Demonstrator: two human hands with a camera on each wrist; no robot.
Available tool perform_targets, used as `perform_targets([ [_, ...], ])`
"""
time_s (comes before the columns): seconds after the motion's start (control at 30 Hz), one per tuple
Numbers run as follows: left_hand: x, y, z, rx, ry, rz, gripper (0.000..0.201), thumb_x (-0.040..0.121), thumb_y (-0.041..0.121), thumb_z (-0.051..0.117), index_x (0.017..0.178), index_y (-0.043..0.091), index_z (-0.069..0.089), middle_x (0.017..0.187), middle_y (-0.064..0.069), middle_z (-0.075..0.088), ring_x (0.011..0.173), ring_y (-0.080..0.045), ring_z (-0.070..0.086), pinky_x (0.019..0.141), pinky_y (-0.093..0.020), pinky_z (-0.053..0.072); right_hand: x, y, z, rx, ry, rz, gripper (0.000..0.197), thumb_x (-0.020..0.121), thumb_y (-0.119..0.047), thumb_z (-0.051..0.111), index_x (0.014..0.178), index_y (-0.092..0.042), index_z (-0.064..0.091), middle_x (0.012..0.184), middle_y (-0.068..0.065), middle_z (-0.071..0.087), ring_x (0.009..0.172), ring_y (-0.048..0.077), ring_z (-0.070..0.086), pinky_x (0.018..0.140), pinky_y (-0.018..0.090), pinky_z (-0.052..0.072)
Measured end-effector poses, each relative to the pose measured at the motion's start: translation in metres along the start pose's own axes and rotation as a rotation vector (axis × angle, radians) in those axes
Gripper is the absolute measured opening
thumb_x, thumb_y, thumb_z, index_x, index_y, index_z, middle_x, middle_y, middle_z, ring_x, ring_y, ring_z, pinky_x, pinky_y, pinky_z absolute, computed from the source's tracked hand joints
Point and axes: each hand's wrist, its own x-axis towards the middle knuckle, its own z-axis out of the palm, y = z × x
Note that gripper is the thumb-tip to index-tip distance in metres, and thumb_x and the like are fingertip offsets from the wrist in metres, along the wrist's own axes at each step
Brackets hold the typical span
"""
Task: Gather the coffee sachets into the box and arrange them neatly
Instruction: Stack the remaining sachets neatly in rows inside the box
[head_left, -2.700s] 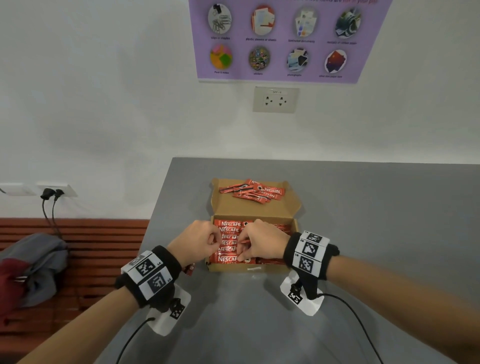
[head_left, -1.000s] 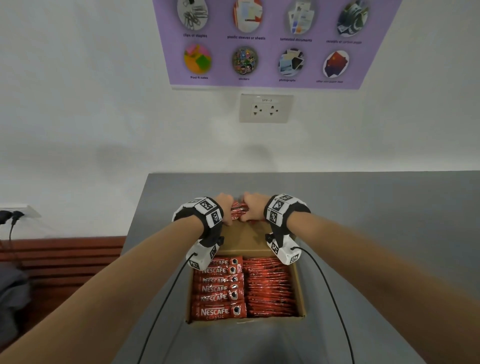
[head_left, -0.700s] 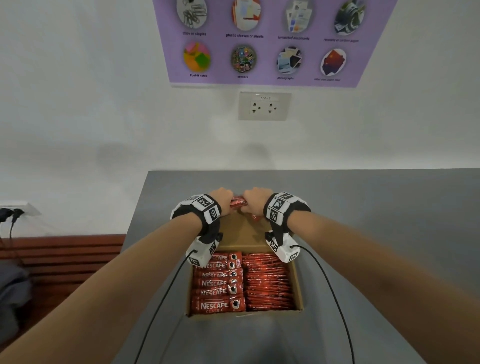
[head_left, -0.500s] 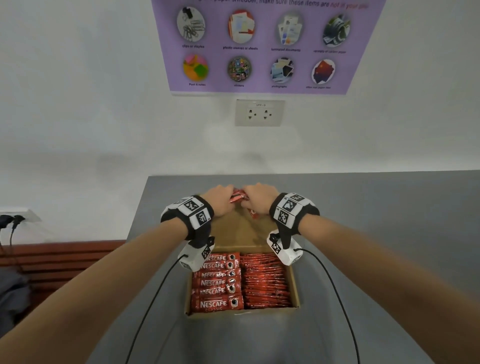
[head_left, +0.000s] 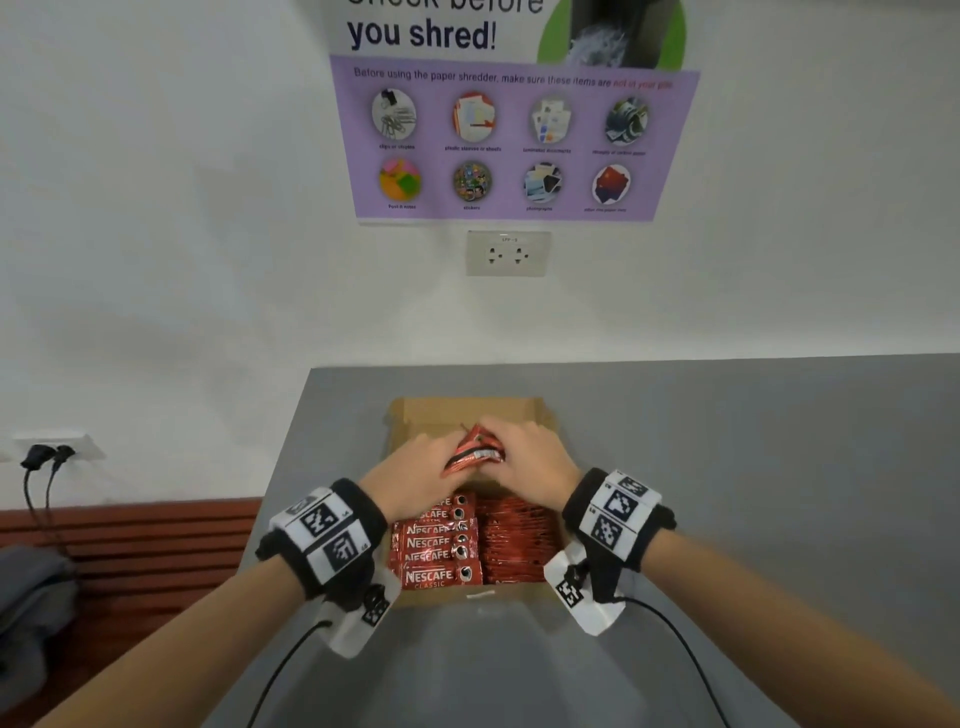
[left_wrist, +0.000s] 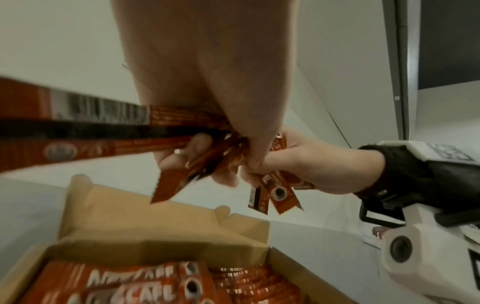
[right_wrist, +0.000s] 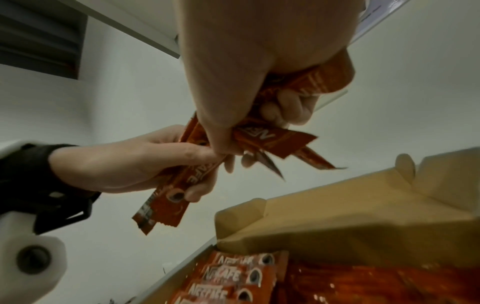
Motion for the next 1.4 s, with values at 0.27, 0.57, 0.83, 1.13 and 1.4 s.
perform_targets([
  [0.27,-0.025,-0.007,-0.005,-0.193,0.130,-0.103,0.015,0.099,0.018,0.042,0.088,0.024,0.050,0.065,0.004,0.055,0.049,-0.006,0.048,0.047,-0.013,0.040,-0.020,0.010,-0.005,0.069,-0.005,0.026,0.034,0.094,-0.022,0.053,0.127,-0.016,0.047,0.105,0.001,0.067,0.085,0.015,0.064,0.078,0.030,0.052],
  [0.57,-0.033,0.003,0.008,-0.578,0.153,-0.128,0.014,0.097,0.022,0.046,0.093,0.014,0.056,0.064,0.002,0.056,0.061,-0.014,0.063,0.061,-0.024,0.054,-0.031,0.007,-0.002,0.491,0.245,0.272,0.033,0.097,-0.023,0.046,0.065,-0.020,0.043,0.056,-0.003,0.048,0.048,0.011,0.046,0.052,0.024,0.040],
  [0.83,-0.032,0.007,0.019,-0.550,0.281,-0.070,0.014,0.092,0.022,0.058,0.082,0.013,0.064,0.058,0.005,0.057,0.042,-0.002,0.041,0.047,-0.015,0.036,-0.030,-0.005,0.003,0.688,0.150,0.282,0.023,0.097,-0.023,0.047,0.080,-0.010,0.055,0.063,-0.003,0.057,0.053,0.011,0.053,0.056,0.021,0.045],
  [1.13,-0.025,0.004,0.017,-0.182,0.378,0.059,0.014,0.088,0.023,0.061,0.075,0.020,0.060,0.072,0.007,0.058,0.062,-0.004,0.051,0.060,-0.015,0.039,-0.025,-0.007,0.003,0.889,0.067,0.338,0.027,0.086,-0.022,0.065,0.066,-0.013,0.049,0.050,-0.003,0.046,0.037,0.008,0.037,0.042,0.023,0.030],
  [1.4,-0.020,-0.012,0.015,-0.546,0.457,-0.304,0.022,0.097,0.022,0.046,0.092,0.011,0.065,0.076,0.001,0.066,0.060,-0.013,0.056,0.051,-0.016,0.042,-0.024,0.014,0.000,0.631,0.279,0.351,0.019,0.084,-0.027,0.068,0.084,-0.008,0.067,0.071,0.005,0.065,0.062,0.015,0.055,0.062,0.030,0.044],
])
